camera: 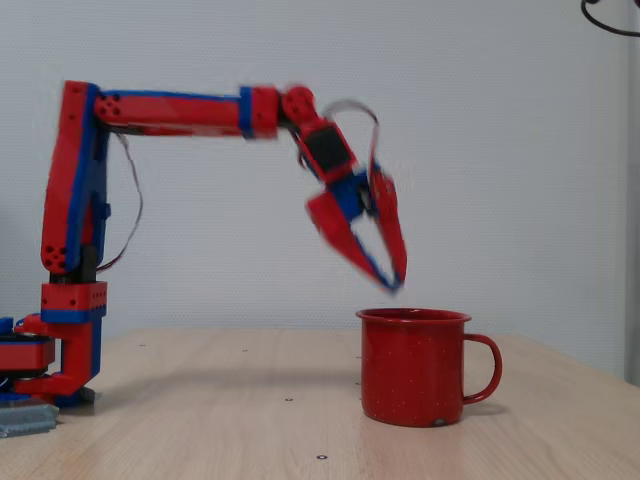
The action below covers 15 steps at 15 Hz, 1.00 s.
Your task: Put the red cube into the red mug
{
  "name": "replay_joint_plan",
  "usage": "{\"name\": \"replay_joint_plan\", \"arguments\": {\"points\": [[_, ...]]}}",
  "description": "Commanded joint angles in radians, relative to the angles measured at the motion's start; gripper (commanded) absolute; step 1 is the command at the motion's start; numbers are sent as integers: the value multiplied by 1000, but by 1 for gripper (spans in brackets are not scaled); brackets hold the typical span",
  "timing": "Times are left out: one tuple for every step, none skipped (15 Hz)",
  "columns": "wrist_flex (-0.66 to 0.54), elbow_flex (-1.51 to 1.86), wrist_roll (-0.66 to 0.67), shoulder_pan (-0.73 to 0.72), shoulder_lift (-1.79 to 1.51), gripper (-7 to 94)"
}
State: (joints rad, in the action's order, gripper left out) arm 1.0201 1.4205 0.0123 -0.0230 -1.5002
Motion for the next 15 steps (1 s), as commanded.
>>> {"name": "replay_joint_plan", "arguments": {"points": [[20,-98,-9,11,-158,0],[32,-104,-18,12,-183,0],[34,-107,-23,12,-212,0],[37,-109,-26,12,-242,0],[44,-104,-29,11,-279,0],[54,-87,-34,11,-324,0],[61,-55,-35,9,-380,0],[83,-29,-32,8,-437,0],[86,20,-34,9,-506,0],[86,78,-37,9,-577,0],[81,152,-35,8,-650,0],[67,238,-31,6,-726,0],[31,337,-26,8,-802,0],[8,431,-17,11,-879,0],[-5,514,-12,11,-951,0]]}}
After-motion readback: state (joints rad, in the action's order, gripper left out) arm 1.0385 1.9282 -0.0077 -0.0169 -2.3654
